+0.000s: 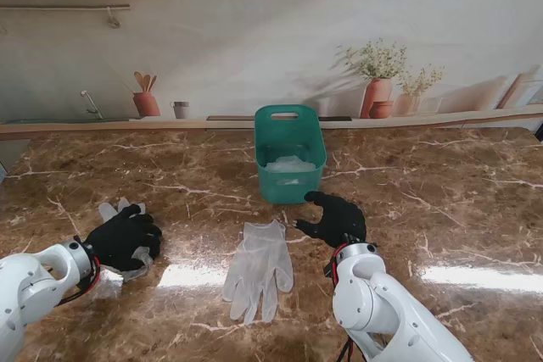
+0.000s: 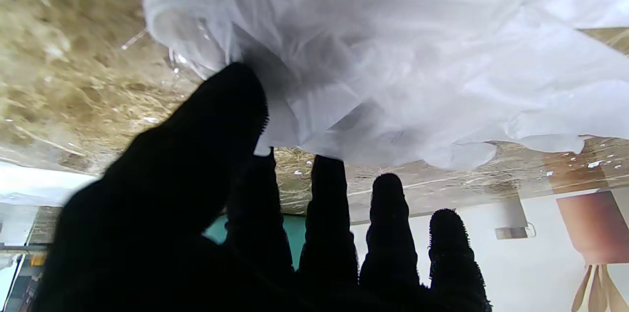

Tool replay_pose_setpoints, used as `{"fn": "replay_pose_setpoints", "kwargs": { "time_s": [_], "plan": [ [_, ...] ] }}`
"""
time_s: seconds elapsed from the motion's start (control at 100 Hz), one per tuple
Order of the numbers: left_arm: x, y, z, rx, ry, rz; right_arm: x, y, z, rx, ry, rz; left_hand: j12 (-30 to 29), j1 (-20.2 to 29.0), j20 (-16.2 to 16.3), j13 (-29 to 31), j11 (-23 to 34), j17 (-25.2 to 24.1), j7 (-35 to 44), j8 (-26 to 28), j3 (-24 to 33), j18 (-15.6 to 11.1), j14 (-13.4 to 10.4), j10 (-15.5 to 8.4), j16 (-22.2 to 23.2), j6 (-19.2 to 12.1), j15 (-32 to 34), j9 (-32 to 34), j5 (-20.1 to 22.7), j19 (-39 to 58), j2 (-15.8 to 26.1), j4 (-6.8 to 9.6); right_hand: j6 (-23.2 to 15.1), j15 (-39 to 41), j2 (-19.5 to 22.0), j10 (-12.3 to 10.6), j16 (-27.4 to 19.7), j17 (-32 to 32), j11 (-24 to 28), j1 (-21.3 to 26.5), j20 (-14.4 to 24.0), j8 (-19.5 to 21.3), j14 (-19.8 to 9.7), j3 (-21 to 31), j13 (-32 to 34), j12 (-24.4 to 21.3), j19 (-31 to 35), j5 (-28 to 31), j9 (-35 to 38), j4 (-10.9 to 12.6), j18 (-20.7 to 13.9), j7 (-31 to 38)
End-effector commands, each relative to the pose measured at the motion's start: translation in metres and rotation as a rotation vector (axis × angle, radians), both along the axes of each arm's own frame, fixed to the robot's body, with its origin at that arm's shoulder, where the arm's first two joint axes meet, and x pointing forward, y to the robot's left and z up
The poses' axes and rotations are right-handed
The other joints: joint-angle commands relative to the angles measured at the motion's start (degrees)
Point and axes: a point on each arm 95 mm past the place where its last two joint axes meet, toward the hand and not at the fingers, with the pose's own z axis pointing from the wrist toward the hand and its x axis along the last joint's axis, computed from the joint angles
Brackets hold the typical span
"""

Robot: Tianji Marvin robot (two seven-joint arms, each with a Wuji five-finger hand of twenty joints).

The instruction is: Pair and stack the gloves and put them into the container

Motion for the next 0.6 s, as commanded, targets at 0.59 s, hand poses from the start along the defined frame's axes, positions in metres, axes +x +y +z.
{"fn": "replay_pose_setpoints", "kwargs": {
  "time_s": [0.59],
  "plan": [
    [-0.019, -0.061, 0.019, -0.592, 0.02, 0.373, -0.029, 0.024, 0.006, 0.052, -0.009, 0.169, 21.7, 0.1, -6.8, 25.7, 3.0, 0.1, 0.4, -3.7, 2.9, 5.5, 5.7, 4.0, 13.8, 8.8, 15.7, 36.9, 9.1, 25.6, -1.8, -1.06, -2.0, 8.2, -2.6, -1.0, 5.0, 5.5, 2.8, -1.6, 3.4, 0.0, -0.1, 1.7, 10.5, 3.4, 10.3, 8.4, 11.6, -0.1, 0.6, 5.2]
  ]
}}
